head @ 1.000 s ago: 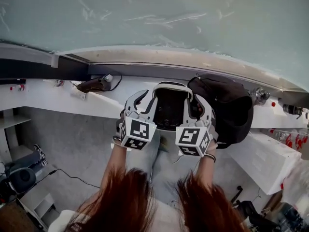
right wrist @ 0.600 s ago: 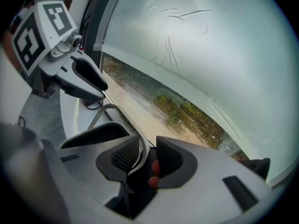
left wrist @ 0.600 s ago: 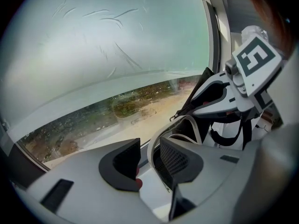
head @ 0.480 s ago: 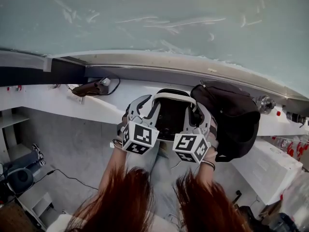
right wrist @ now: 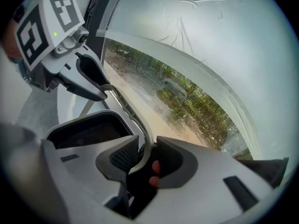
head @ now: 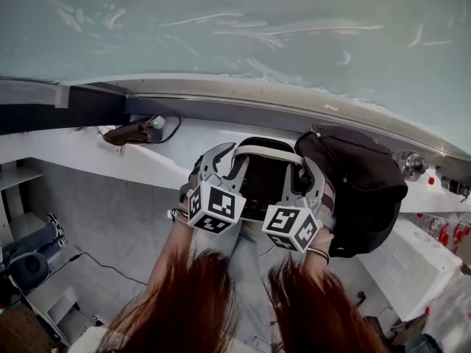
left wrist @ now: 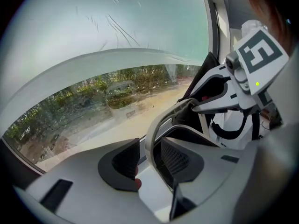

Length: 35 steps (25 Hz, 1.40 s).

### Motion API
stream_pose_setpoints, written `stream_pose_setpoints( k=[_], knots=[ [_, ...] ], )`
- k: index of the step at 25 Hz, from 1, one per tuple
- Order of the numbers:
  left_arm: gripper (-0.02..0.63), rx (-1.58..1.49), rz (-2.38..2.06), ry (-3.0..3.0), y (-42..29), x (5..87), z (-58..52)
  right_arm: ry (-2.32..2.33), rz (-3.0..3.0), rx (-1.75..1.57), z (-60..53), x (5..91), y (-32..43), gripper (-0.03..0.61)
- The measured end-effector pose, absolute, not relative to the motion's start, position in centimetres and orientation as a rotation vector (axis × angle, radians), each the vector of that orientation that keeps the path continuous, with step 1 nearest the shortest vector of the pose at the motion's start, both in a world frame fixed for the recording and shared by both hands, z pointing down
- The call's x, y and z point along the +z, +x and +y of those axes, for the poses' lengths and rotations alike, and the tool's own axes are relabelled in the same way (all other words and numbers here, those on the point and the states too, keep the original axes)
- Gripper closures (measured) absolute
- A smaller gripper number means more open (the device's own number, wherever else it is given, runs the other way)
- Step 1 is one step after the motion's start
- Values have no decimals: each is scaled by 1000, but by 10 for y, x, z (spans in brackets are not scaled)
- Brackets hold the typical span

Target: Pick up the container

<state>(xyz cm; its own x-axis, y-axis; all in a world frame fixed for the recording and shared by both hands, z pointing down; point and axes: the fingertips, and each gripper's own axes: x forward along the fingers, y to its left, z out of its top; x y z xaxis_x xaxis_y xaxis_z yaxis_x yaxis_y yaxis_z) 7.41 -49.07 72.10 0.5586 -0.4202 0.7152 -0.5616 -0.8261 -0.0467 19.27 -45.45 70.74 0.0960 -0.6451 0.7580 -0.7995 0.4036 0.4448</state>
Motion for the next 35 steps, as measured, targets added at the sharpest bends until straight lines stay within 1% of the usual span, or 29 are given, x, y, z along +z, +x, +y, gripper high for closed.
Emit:
stream_pose_setpoints(
  k=[9,13,17,19,32,35],
  knots=[
    [484,1087,-844,2628,84,730,-502,1332,-1576,179,-464,713,196,448],
    [535,1097,-865,2643,84,733,-506,1344,-1557,179,-466,716,198,448],
    [537,1088,-877,2651,84,732,-507,1376,-1531,166,-470,718,202,454],
    [537,1086,-879,2656,84,732,-506,1393,-1515,154,-471,718,204,480],
    [541,1080,-920,2676,75,718,-490,1450,-1511,43,-457,701,191,515],
    [541,1077,-930,2683,72,712,-482,1473,-1514,26,-449,696,189,515]
  ],
)
